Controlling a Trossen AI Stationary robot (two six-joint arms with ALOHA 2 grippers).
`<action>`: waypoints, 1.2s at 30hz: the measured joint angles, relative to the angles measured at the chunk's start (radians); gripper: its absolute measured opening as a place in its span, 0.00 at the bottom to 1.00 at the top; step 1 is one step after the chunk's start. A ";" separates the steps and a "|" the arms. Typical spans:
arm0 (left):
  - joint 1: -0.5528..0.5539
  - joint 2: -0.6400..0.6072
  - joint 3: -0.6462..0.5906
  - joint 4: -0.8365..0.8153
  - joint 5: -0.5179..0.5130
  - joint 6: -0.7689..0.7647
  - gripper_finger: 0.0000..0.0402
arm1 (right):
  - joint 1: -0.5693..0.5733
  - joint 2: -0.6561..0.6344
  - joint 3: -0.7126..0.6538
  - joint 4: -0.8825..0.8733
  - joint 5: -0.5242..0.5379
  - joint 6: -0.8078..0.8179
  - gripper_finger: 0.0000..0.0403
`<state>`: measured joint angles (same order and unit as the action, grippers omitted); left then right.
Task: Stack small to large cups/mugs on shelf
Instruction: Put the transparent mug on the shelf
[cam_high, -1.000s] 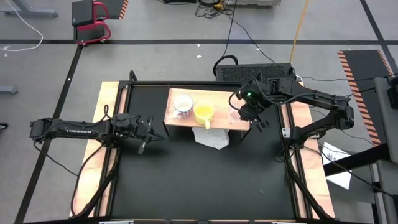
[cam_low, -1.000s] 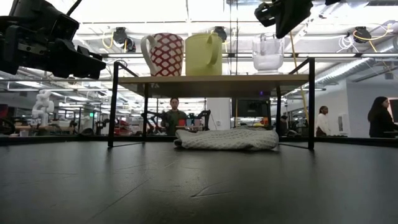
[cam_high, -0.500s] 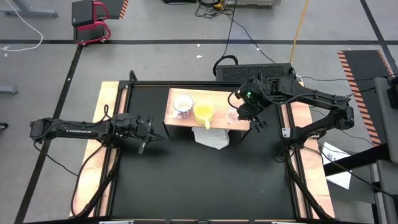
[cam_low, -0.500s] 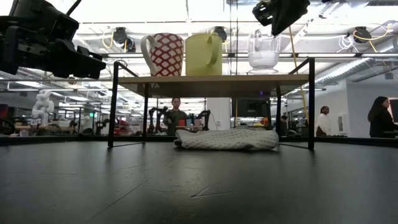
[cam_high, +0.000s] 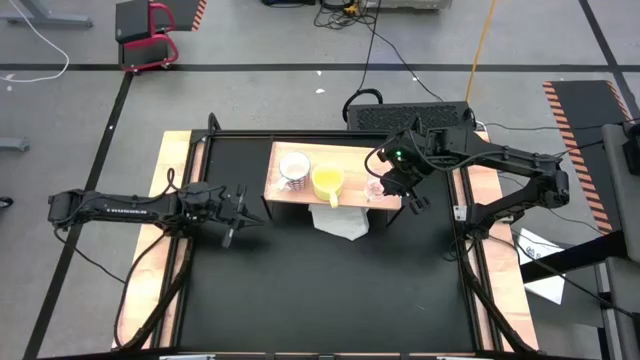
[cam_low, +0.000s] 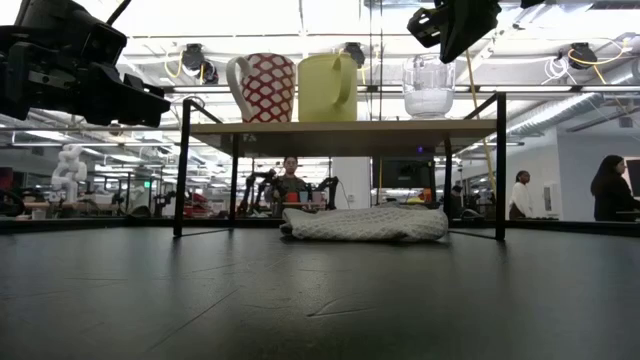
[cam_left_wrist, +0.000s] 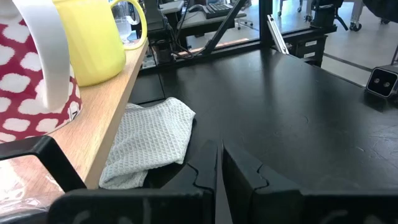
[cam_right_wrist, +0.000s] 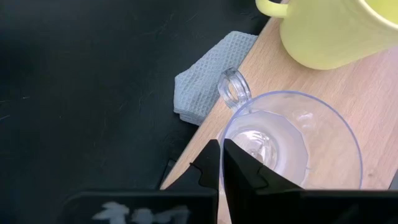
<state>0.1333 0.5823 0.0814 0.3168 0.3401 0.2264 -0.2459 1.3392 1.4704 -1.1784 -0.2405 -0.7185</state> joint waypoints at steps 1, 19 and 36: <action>0.000 0.000 0.000 0.000 0.000 0.000 0.06 | 0.000 0.000 0.000 0.000 0.000 0.000 0.00; 0.000 0.000 0.000 0.000 0.001 0.000 0.06 | 0.000 0.000 0.000 -0.014 0.000 0.045 0.00; 0.000 0.000 0.000 -0.008 0.002 -0.004 0.06 | 0.000 0.000 0.000 -0.008 -0.001 0.072 0.00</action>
<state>0.1332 0.5823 0.0814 0.3088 0.3416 0.2222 -0.2459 1.3392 1.4700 -1.1866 -0.2417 -0.6468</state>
